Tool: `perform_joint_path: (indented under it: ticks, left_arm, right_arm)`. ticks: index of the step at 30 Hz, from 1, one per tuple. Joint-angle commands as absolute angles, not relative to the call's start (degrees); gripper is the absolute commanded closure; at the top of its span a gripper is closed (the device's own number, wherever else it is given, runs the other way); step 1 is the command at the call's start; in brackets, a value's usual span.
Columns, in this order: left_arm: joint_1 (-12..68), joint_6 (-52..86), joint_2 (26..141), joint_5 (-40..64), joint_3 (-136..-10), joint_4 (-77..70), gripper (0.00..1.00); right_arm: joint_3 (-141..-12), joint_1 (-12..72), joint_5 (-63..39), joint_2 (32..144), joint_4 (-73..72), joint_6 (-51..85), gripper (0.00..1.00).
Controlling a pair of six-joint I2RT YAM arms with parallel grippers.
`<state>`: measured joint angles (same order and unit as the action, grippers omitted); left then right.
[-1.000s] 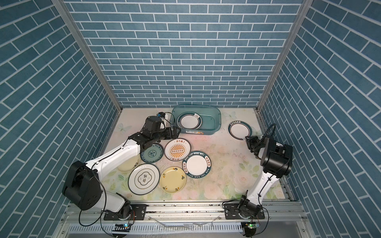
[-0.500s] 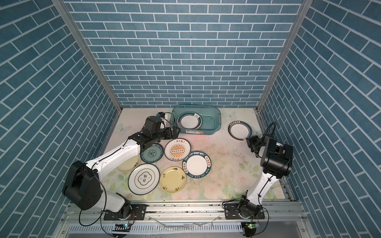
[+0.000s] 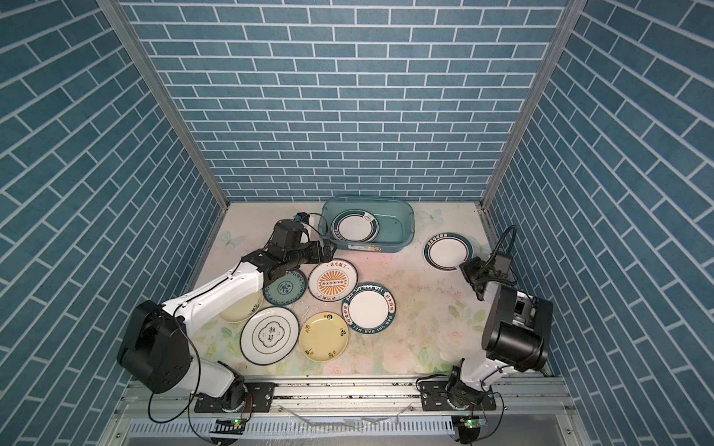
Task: Place the plates into the plastic bin on the countertop
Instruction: Pick up the plate from the top-right of the table.
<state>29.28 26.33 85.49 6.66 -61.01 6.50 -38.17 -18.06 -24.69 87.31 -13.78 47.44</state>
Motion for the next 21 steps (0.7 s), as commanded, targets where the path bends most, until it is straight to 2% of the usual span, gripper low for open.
perform_joint_path:
  ticks: [1, 8, 13, 21]
  left_arm:
    - [29.25, 27.10, 86.82, 8.17, -60.69, 4.51, 0.00]
    - [30.16, 28.47, 87.65, 9.83, -60.56, 2.91, 0.00]
    - [31.54, 28.35, 88.18, 10.01, -60.54, 1.11, 0.00]
    - [34.42, 29.01, 91.65, 11.49, -63.60, -0.36, 0.00]
  right_arm:
    - [-36.81, -16.14, -23.68, 80.88, -9.41, 44.39, 1.00]
    - [-30.66, -14.94, -26.73, 68.19, -3.28, 43.16, 1.00]
    - [-26.76, -14.91, -33.62, 60.67, -2.18, 44.22, 1.00]
    - [-26.47, -13.26, -39.70, 55.22, -1.62, 44.07, 1.00]
